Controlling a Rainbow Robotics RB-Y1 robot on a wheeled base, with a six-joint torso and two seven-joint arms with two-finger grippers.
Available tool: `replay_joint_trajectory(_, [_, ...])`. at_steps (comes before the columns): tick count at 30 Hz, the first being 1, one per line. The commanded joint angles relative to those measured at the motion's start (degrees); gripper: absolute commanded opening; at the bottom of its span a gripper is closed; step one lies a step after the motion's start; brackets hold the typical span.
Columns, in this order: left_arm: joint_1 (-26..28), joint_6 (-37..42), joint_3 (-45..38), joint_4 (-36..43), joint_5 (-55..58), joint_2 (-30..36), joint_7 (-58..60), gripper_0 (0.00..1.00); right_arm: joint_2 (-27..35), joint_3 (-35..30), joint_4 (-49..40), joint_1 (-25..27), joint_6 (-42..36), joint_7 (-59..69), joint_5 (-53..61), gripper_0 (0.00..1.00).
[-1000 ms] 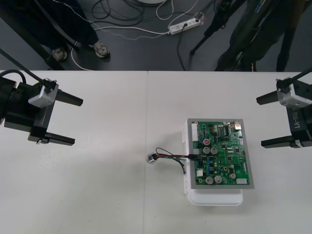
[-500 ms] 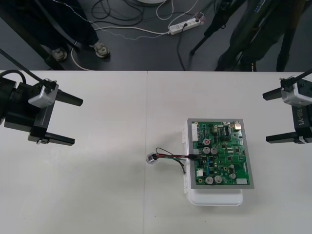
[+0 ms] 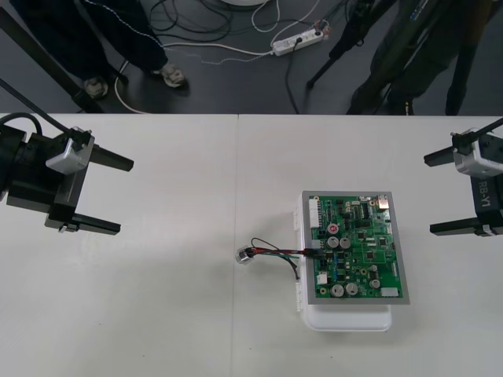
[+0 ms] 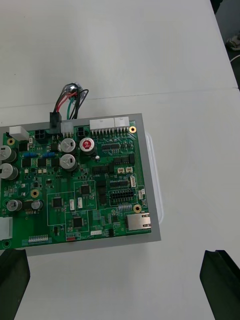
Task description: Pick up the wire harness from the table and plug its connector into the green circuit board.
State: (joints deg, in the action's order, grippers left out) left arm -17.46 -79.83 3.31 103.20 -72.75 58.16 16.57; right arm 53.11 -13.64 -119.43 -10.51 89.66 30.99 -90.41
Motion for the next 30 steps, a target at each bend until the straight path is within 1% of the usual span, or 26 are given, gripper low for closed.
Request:
replay_joint_trajectory(1, [-0.47, -2.08, -1.28, 1.56, -0.2, 0.28, 2.86, 1.0, -0.38, -0.95, -0.01, 0.93, 0.34, -2.61, -0.2, 1.0])
replay_joint_trajectory(30, [-0.47, -2.08, -1.28, 1.56, -0.2, 0.28, 2.86, 1.0, -0.38, -0.95, -0.01, 0.93, 0.34, -2.61, -0.2, 1.0])
